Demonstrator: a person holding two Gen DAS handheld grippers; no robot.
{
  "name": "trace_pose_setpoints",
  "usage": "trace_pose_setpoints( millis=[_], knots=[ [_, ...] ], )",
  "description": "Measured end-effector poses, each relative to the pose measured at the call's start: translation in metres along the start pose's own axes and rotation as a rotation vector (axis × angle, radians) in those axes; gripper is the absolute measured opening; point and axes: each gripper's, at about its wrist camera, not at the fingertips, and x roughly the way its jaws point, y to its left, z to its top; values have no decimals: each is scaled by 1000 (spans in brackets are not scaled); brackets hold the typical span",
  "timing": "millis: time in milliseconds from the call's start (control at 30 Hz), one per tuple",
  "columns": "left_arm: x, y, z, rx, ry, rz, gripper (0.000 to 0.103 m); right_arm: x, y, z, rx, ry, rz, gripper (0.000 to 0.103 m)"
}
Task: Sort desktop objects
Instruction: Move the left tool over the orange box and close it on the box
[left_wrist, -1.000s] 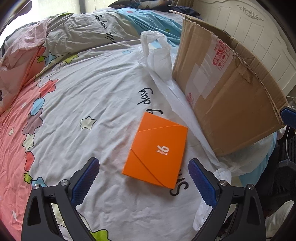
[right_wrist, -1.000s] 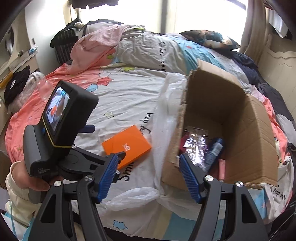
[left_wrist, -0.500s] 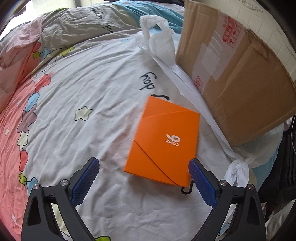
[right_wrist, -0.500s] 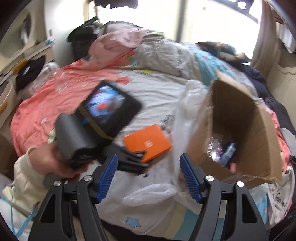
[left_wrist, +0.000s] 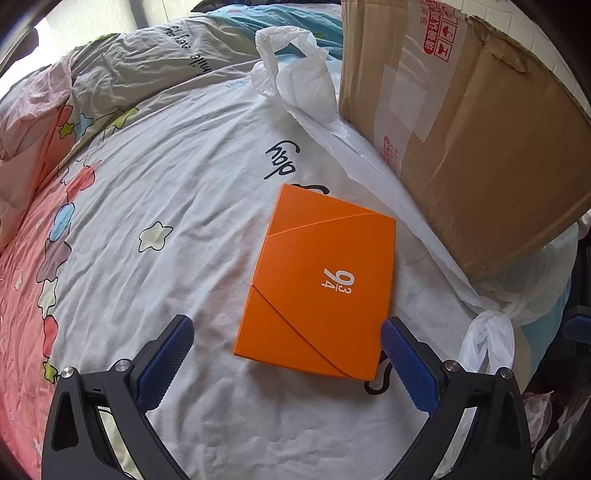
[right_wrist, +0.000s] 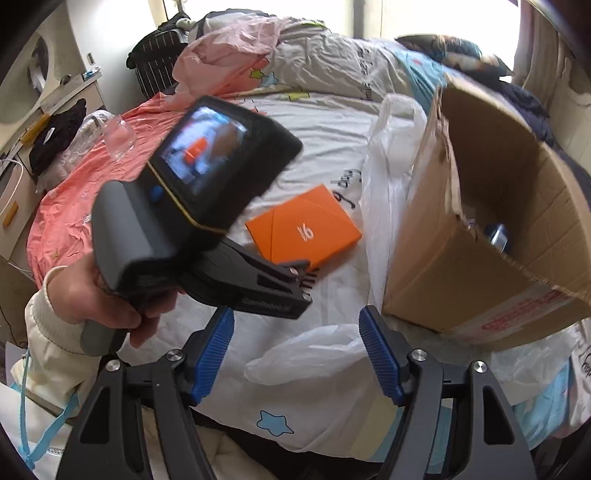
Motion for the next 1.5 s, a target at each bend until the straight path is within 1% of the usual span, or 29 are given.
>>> trace_pose_setpoints(
  millis=[67,200,300,700,900,1200,1433,1467,1500],
  knots=[
    [0,-1,0,5,-4,5,103,6,-4,-2,15,18,18,67],
    [2,-4,-1,20,2,-3,103,16,-11,-6,33,45,23,67],
    [6,-8,-3,33,10,12,103,23,-16,-9,48,68,39,67],
    [18,-13,-6,51,29,28,103,44,-39,-16,109,126,54,67],
    [22,-13,-6,50,32,27,103,53,-46,-16,118,155,72,67],
    [26,-13,-3,45,23,25,103,54,-52,-18,127,154,96,67],
    [26,-12,3,47,-3,75,103,52,-53,-20,132,147,108,67],
    [26,-12,3,42,-5,74,103,52,-53,-20,133,147,108,67],
    [26,-11,3,39,-9,70,101,52,-53,-20,133,147,107,67]
  ],
)
